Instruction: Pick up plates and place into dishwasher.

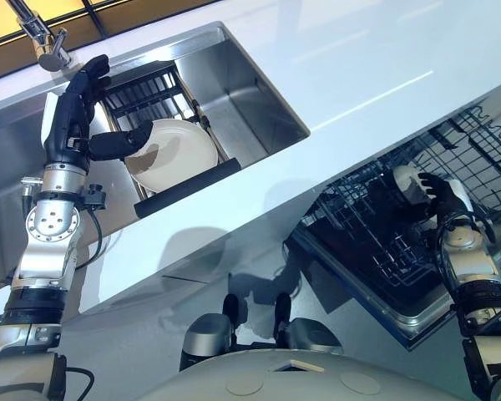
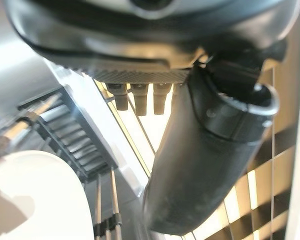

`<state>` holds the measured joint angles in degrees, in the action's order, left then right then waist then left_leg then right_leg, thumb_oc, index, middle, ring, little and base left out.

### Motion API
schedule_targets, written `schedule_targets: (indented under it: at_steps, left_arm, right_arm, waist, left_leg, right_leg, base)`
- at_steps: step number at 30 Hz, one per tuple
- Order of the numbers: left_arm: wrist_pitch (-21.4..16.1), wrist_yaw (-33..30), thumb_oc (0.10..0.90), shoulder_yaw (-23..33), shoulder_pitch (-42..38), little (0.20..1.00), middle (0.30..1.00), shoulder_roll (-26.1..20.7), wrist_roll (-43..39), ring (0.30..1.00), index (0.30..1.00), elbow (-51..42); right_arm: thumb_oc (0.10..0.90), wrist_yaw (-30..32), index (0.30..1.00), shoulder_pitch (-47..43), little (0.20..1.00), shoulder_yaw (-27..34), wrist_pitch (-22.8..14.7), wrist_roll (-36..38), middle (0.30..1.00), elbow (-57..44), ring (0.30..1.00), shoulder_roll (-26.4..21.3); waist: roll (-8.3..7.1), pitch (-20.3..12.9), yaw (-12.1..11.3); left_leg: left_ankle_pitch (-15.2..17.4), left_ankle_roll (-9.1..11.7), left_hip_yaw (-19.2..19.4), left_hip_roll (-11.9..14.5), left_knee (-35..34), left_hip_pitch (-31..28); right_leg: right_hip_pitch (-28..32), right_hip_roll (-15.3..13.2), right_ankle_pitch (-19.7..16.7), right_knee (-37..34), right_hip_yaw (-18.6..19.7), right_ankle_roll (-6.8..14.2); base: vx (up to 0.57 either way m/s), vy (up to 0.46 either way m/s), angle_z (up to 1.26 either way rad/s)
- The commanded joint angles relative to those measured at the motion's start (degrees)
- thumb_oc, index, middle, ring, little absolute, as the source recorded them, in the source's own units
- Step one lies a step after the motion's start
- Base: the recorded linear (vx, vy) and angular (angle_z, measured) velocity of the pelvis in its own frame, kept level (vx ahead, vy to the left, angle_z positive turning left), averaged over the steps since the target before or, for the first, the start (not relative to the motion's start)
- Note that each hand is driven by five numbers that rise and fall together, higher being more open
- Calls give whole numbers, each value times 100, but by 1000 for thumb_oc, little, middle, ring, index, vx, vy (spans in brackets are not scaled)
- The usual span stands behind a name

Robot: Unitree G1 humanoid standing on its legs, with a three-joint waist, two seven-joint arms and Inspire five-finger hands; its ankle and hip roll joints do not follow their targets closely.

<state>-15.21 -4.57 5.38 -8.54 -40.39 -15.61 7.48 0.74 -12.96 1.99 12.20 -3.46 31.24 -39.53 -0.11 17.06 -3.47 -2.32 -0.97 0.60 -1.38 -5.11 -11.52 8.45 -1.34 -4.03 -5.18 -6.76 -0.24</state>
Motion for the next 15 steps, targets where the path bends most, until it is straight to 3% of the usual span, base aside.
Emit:
schedule_targets:
  at_steps: [1, 10, 15]
  left_arm:
    - [-717, -180, 800, 238, -157, 900, 900, -43, 120, 900, 900, -150]
    - [-603, -293, 800, 168, -235, 900, 900, 20, 489, 900, 900, 63]
    - [-488, -338, 800, 171, -357, 900, 900, -190, 798, 900, 900, 370]
  right_arm:
    - [800, -168, 900, 30, 900, 146, -560, 318, 900, -527, 900, -305]
    - [800, -318, 900, 249, 900, 478, -800, 892, 900, -1229, 900, -89]
    - [800, 132, 900, 473, 900, 810, -1306, 1288, 900, -1908, 900, 169]
  waist:
    - [-11, -915, 162]
    - [-51, -988, 332]
    - [-15, -1043, 516]
  left_leg:
    - [416, 95, 344, -178, 63, 211]
    - [521, 45, 570, -175, 61, 96]
    - [570, 8, 737, -176, 109, 76]
  right_leg:
    - [-90, -115, 430, 320, -147, 578]
    - [-51, -123, 443, 313, -63, 604]
    - [-109, -123, 453, 388, 46, 626]
  base:
    - [-35, 91, -11]
    - [-36, 65, -13]
    - [-48, 69, -12]
